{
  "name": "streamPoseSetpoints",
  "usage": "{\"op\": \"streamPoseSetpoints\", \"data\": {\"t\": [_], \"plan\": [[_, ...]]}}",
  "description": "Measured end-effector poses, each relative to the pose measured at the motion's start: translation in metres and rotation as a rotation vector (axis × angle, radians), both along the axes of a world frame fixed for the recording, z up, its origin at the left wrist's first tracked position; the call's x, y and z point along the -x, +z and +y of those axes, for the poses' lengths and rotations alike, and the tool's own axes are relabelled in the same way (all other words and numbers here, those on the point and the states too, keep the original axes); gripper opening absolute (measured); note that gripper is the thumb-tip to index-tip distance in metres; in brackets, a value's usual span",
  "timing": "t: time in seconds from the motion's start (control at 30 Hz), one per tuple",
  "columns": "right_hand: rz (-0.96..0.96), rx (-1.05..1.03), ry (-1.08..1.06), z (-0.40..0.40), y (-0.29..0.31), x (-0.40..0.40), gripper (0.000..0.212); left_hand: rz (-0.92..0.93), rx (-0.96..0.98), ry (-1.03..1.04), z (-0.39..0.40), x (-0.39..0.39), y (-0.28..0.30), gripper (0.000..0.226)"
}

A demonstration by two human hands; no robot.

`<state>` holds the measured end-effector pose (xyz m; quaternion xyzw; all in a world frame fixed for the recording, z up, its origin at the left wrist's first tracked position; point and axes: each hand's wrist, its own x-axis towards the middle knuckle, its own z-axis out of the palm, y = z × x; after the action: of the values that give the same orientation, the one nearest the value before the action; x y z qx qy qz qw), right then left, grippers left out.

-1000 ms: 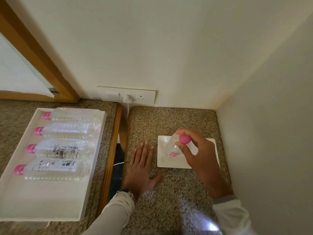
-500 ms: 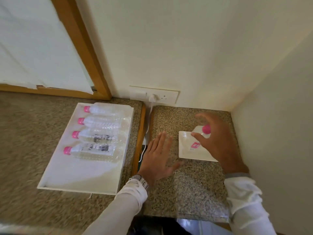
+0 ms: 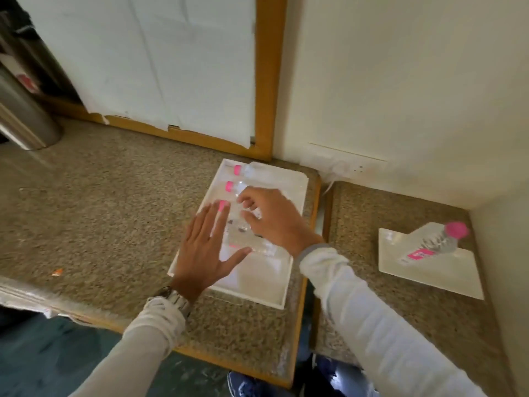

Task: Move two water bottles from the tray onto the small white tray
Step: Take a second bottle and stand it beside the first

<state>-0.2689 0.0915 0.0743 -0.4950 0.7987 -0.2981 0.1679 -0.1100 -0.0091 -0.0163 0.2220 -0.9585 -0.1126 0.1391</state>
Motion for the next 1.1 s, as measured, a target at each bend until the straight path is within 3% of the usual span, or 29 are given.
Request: {"op": "streamPoseSetpoints", "data": {"t": [0.17,0.37,0.6,0.7,0.9,1.1], "plan": [[0.291,-0.309,0.185,-0.068,-0.04,-0.054,0.023,-0.111,0.019,0.059,-0.061,-0.079,-0.027,0.101],[0.417,-0.408,0.165,-0.084,-0.06,-0.075,0.029,-0.17,0.007,0.052,-0.078,-0.119,-0.059,0.098],[0.259,-0.243,0.086,-0.079,-0.035,-0.095,0.019,-0.216,0.008,0.034,-0.085,-0.12,-0.062,0.101],[0.206,-0.079,0.001,-0.07,0.001,-0.099,0.029,-0.221,0.009,0.035,-0.085,-0.119,-0.062,0.102],[-0.154,0.208,-0.19,-0.035,0.013,-0.084,0.03,-0.222,0.01,0.027,-0.085,-0.12,-0.063,0.102],[-0.205,0.234,-0.133,-0.026,0.01,-0.076,0.029,-0.213,0.012,0.019,-0.083,-0.12,-0.061,0.1]]}}
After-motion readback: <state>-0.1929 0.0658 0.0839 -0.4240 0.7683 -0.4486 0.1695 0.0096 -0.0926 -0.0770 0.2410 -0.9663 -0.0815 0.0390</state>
